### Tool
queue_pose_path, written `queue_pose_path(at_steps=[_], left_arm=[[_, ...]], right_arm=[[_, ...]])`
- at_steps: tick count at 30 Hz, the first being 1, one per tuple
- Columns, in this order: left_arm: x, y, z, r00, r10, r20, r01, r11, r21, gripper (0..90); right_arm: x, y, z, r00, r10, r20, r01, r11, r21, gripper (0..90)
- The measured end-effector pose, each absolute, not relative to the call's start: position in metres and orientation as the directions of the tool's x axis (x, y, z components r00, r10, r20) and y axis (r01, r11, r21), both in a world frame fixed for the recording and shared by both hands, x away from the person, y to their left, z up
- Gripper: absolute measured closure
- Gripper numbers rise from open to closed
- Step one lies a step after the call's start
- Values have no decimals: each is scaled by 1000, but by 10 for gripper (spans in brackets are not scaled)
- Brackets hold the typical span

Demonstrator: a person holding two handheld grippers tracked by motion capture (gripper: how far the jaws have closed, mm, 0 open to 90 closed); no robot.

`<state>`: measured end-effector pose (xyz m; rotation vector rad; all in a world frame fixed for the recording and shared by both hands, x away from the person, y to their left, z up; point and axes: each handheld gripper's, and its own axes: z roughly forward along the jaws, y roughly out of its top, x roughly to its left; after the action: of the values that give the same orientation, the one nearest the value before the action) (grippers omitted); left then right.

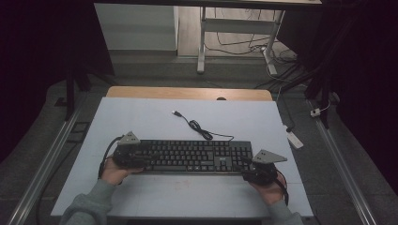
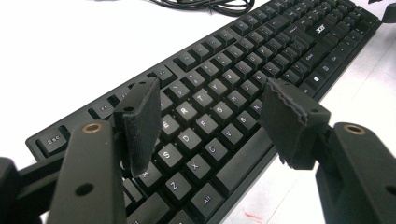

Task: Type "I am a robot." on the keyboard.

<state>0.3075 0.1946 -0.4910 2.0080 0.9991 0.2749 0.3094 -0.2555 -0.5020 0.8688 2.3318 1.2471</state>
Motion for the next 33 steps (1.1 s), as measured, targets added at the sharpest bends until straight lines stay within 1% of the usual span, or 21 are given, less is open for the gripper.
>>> queue_pose_path(at_steps=[12, 19, 30, 33], left_arm=[[314, 187, -492, 663, 735, -140, 547, -349, 760, 388], [326, 182, -494, 668, 733, -126, 553, -376, 744, 405], [339, 177, -502, 671, 735, -91, 555, -418, 719, 534], [340, 176, -503, 678, 730, -81, 546, -427, 721, 587]], right_arm=[[309, -254, -502, -747, 664, -23, 346, 418, 840, 543], [310, -255, -502, -746, 665, -21, 347, 416, 840, 542], [311, -255, -503, -746, 665, -24, 349, 421, 837, 542], [310, -254, -503, -748, 663, -22, 350, 423, 836, 543]])
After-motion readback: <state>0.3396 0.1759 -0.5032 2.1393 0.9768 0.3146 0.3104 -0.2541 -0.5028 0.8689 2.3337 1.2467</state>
